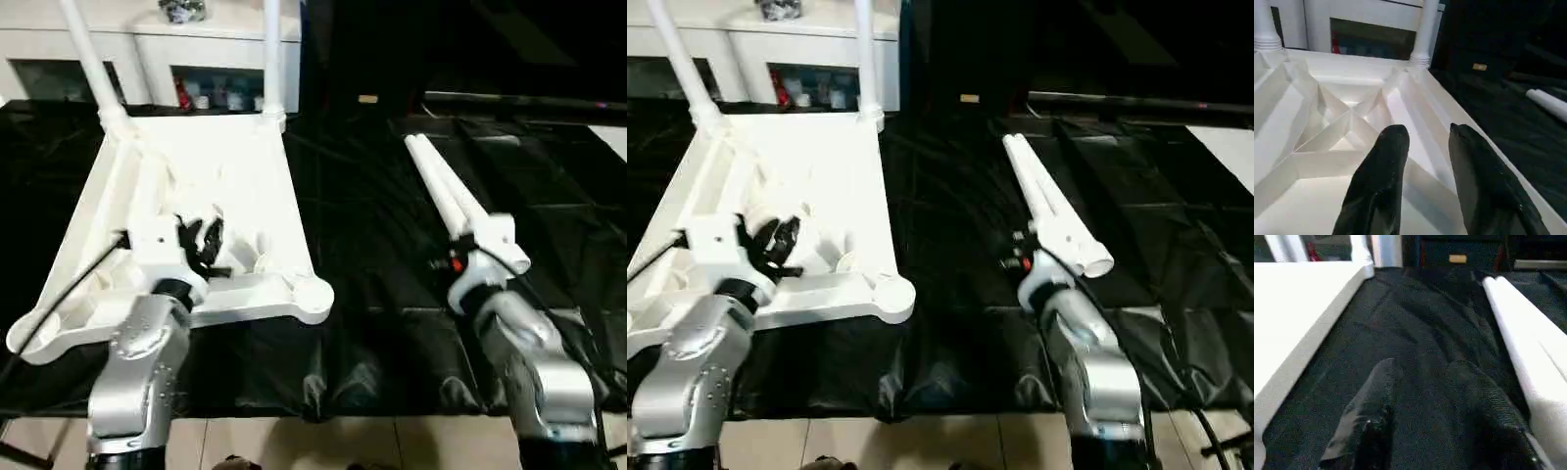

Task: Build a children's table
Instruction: Rotate table base

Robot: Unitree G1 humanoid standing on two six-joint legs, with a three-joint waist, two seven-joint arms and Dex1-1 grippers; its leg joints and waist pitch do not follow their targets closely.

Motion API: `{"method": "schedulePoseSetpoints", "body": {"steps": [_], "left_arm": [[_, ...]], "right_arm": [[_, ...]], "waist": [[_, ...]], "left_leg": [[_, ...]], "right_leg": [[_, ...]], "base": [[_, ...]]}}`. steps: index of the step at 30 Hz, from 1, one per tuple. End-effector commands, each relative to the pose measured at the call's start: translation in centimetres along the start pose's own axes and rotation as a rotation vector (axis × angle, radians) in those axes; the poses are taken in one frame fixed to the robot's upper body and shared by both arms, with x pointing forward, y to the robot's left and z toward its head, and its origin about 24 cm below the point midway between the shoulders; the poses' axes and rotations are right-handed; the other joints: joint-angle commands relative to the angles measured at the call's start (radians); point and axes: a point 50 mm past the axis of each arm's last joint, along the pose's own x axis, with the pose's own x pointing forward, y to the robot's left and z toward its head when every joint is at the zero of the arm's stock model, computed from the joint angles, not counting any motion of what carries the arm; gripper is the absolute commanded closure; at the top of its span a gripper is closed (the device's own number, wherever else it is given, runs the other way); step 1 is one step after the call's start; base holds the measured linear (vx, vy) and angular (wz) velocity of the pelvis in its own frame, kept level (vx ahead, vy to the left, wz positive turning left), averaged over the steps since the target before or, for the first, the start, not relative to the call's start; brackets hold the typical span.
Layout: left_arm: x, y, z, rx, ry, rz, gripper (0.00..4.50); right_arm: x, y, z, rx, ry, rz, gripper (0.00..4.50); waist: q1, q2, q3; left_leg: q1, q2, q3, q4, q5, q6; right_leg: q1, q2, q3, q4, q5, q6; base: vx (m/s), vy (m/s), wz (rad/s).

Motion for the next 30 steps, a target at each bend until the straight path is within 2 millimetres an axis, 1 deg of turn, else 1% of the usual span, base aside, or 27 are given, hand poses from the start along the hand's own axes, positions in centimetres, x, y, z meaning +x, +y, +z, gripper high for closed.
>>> {"method": "schedulePoseSetpoints", "body": {"steps": [1, 4, 5, 6, 7, 8, 10, 11, 12, 13, 14, 15, 16, 17, 18, 19, 20, 21, 22, 23, 24, 25, 26, 27, 28, 29, 30], "left_arm": [[-0.3, -0.1, 0.2, 0.013, -0.008, 0.011, 2.48], [-0.5, 0.0, -0.2, 0.015, 0.011, 0.02, 2.07], [-0.5, 0.1, -0.2, 0.023, 0.007, 0.035, 2.02], [-0.5, 0.1, -0.2, 0.03, 0.004, 0.048, 1.99], [-0.5, 0.1, -0.3, 0.038, -0.001, 0.062, 1.99], [-0.4, 0.1, -0.4, 0.043, 0.0, 0.071, 1.92], [-0.3, -0.4, -0.7, 0.075, 0.013, 0.052, 1.92], [-0.3, -0.5, -0.6, 0.094, 0.005, 0.043, 1.92], [-0.3, -0.7, -0.5, 0.112, -0.005, 0.034, 1.92], [-0.4, -0.8, -0.5, 0.132, -0.009, 0.03, 1.92], [-0.4, -0.8, -0.5, 0.154, -0.005, 0.037, 1.92], [-0.4, -0.7, -0.5, 0.144, 0.004, 0.048, 1.92], [-0.3, -0.7, -0.4, 0.145, 0.0, 0.056, 1.92], [-0.3, -0.6, -0.4, 0.147, -0.002, 0.06, 1.92], [-0.2, -0.6, -0.2, 0.165, -0.006, 0.06, 1.92], [-0.2, -0.7, -0.2, 0.168, -0.003, 0.056, 1.92], [-0.1, -0.7, -0.2, 0.168, 0.0, 0.052, 1.92], [-0.1, -0.7, -0.2, 0.172, -0.003, 0.054, 1.92], [-0.1, -0.7, -0.2, 0.172, -0.003, 0.054, 1.92], [-0.1, -0.7, -0.1, 0.176, -0.007, 0.057, 1.92], [-0.1, -0.8, -0.1, 0.191, -0.009, 0.058, 1.92], [0.0, -0.8, -0.1, 0.206, -0.014, 0.056, 1.92], [0.0, -0.9, -0.1, 0.212, -0.013, 0.052, 1.92], [0.0, -0.9, -0.1, 0.212, -0.013, 0.052, 1.92], [0.1, -1.0, -0.2, 0.198, -0.007, 0.05, 1.92], [0.1, -1.0, -0.2, 0.186, -0.002, 0.048, 1.92], [0.2, -1.0, -0.2, 0.187, 0.004, 0.046, 1.92]], "right_arm": [[-0.5, -0.4, 0.3, -0.004, -0.007, -0.023, 2.31], [-0.6, -0.8, 0.3, -0.033, 0.002, -0.076, 2.02], [-0.5, -1.1, 0.2, -0.051, 0.004, -0.119, 1.96], [-0.3, -1.2, 0.2, -0.064, 0.005, -0.15, 1.87], [-0.2, -1.5, 0.2, -0.079, 0.006, -0.186, 1.87], [-0.1, -1.8, 0.5, -0.124, -0.026, -0.257, 1.75], [0.3, -1.6, 0.6, -0.252, -0.033, -0.267, 1.75], [0.4, -1.5, 0.6, -0.291, -0.026, -0.254, 1.75], [0.6, -1.4, 0.4, -0.322, -0.013, -0.237, 1.75], [0.6, -1.3, 0.2, -0.282, 0.002, -0.215, 1.75], [0.6, -1.2, 0.0, -0.256, 0.01, -0.195, 1.75], [0.6, -1.1, -0.1, -0.236, 0.023, -0.171, 1.75], [0.6, -0.9, -0.1, -0.232, 0.02, -0.149, 1.75], [0.6, -0.9, -0.1, -0.24, 0.018, -0.146, 1.75], [0.7, -0.8, -0.2, -0.212, 0.022, -0.144, 1.75], [0.8, -0.8, -0.3, -0.21, 0.02, -0.145, 1.75], [0.8, -0.8, -0.3, -0.21, 0.018, -0.145, 1.75], [0.9, -0.8, -0.4, -0.215, 0.017, -0.148, 1.75], [0.9, -0.8, -0.4, -0.215, 0.017, -0.148, 1.75], [0.9, -0.9, -0.4, -0.219, 0.017, -0.151, 1.75], [0.9, -0.9, -0.3, -0.206, 0.01, -0.156, 1.75], [0.9, -0.9, -0.2, -0.174, 0.004, -0.158, 1.75], [0.9, -0.9, -0.2, -0.154, -0.001, -0.16, 1.75], [0.9, -0.9, -0.2, -0.154, -0.001, -0.16, 1.75], [0.8, -0.9, -0.1, -0.153, -0.003, -0.155, 1.75], [0.8, -0.8, 0.0, -0.157, -0.003, -0.15, 1.75], [0.8, -0.8, 0.0, -0.162, -0.003, -0.146, 1.75]], "waist": [[-0.004, 0.013, -0.055], [-0.004, 0.011, -0.052], [-0.003, 0.012, -0.052], [-0.005, 0.009, -0.051], [-0.005, 0.011, -0.05], [-0.008, 0.003, -0.05], [-0.012, 0.013, -0.046], [-0.015, 0.015, -0.044], [-0.015, 0.017, -0.042], [-0.021, 0.013, -0.037], [-0.023, 0.014, -0.035], [-0.025, 0.018, -0.032], [-0.028, 0.021, -0.025], [-0.025, 0.027, -0.022], [0.046, 0.029, -0.019], [0.039, 0.007, -0.047], [0.01, -0.023, -0.06], [0.006, -0.028, -0.039], [0.019, -0.008, -0.022], [0.025, 0.004, -0.028], [0.009, 0.055, -0.043], [-0.016, 0.092, -0.082], [-0.024, 0.064, -0.078], [-0.01, 0.076, -0.073], [-0.012, 0.063, -0.082], [-0.007, 0.044, -0.079], [-0.006, 0.023, -0.076]], "left_leg": [[0.033, 0.068, -0.059, -0.09, -0.518, -0.055], [0.039, 0.065, -0.056, -0.086, -0.529, -0.053], [0.041, 0.064, -0.056, -0.085, -0.529, -0.053], [0.043, 0.063, -0.056, -0.083, -0.533, -0.053], [0.049, 0.062, -0.055, -0.081, -0.542, -0.054], [0.049, 0.062, -0.056, -0.08, -0.547, -0.054], [0.048, 0.069, -0.066, -0.089, -0.595, -0.065], [0.044, 0.074, -0.075, -0.098, -0.636, -0.073], [0.047, 0.076, -0.076, -0.102, -0.664, -0.076], [0.049, 0.079, -0.078, -0.11, -0.716, -0.081], [0.049, 0.08, -0.079, -0.113, -0.738, -0.08], [0.049, 0.083, -0.078, -0.121, -0.779, -0.087], [0.04, 0.095, -0.076, -0.147, -0.836, -0.103], [0.023, 0.115, -0.08, -0.178, -0.878, -0.12], [-0.112, 0.067, -0.087, -0.257, -0.963, -0.117], [-0.074, 0.051, -0.09, -0.211, -0.835, -0.061], [0.034, 0.004, -0.115, -0.041, -0.647, -0.073], [0.073, -0.044, -0.089, 0.11, -0.507, -0.025], [0.002, 0.006, -0.084, 0.198, -0.307, 0.064], [-0.041, 0.043, -0.086, 0.173, -0.282, 0.081], [-0.019, 0.085, -0.119, 0.068, -0.359, 0.036], [0.101, 0.271, -0.239, -0.068, -0.335, 0.047], [0.087, 0.295, -0.237, -0.071, -0.117, 0.07], [0.067, 0.269, -0.208, -0.063, -0.062, 0.08], [0.059, 0.238, -0.179, -0.052, 0.024, 0.159], [0.036, 0.178, -0.133, -0.051, -0.01, 0.258], [0.015, 0.133, -0.101, -0.04, -0.08, 0.273]], "right_leg": [[0.017, -0.073, 0.039, -0.1, -0.539, -0.017], [0.011, -0.073, 0.036, -0.109, -0.575, -0.01], [0.01, -0.073, 0.036, -0.11, -0.582, -0.008], [0.007, -0.071, 0.033, -0.112, -0.599, -0.003], [0.004, -0.07, 0.03, -0.117, -0.61, 0.004], [0.004, -0.069, 0.027, -0.119, -0.616, 0.006], [0.018, -0.068, 0.007, -0.123, -0.61, 0.016], [0.029, -0.065, 0.0, -0.117, -0.589, 0.023], [0.029, -0.064, -0.001, -0.118, -0.584, 0.021], [0.032, -0.061, -0.008, -0.115, -0.574, 0.015], [0.034, -0.061, -0.012, -0.114, -0.577, 0.013], [0.037, -0.059, -0.017, -0.106, -0.585, 0.01], [0.047, -0.043, -0.025, -0.082, -0.573, 0.004], [0.063, -0.024, -0.024, -0.041, -0.516, -0.002], [0.129, 0.012, -0.015, 0.155, -0.23, -0.03], [0.098, 0.001, 0.017, 0.148, -0.261, -0.043], [0.015, -0.122, 0.025, -0.034, -0.58, -0.217], [-0.024, -0.151, -0.01, -0.127, -0.722, -0.32], [0.072, -0.203, -0.041, -0.144, -0.767, -0.449], [0.124, -0.205, -0.065, -0.13, -0.722, -0.433], [0.135, -0.122, -0.145, -0.067, -0.589, -0.287], [0.011, -0.03, -0.088, 0.131, -0.312, -0.179], [-0.045, -0.028, -0.031, 0.208, -0.225, -0.098], [-0.061, -0.023, -0.023, 0.222, -0.203, -0.079], [-0.07, -0.024, 0.003, 0.215, -0.143, -0.066], [-0.045, -0.027, 0.024, 0.16, -0.059, -0.107], [-0.026, -0.03, 0.039, 0.113, -0.021, -0.14]], "base": [[0.0, 0.0, 0.0], [0.0, 0.0, 0.0], [0.0, 0.0, 0.0], [0.0, 0.0, 0.0], [0.0, 0.0, 0.0], [0.0, 0.0, 0.0], [0.0, 0.0, 0.0], [0.0, 0.0, 0.0], [0.0, 0.0, 0.0], [0.0, 0.0, 0.0], [0.0, 0.0, 0.0], [0.0, 0.0, 0.0], [0.0, 0.0, 0.0], [-0.079, -0.043, 0.1], [-0.079, -0.043, 0.1], [-0.034, -0.106, 0.42], [0.004, -0.155, 0.57], [0.004, -0.155, 0.57], [0.045, -0.114, 0.36], [0.082, -0.034, 0.41], [0.082, -0.034, 0.41], [0.02, -0.091, 0.55], [0.007, -0.157, 0.35], [0.007, -0.157, 0.35], [-0.015, -0.163, 0.17], [-0.027, -0.217, 0.08], [-0.027, -0.217, 0.08]]}}
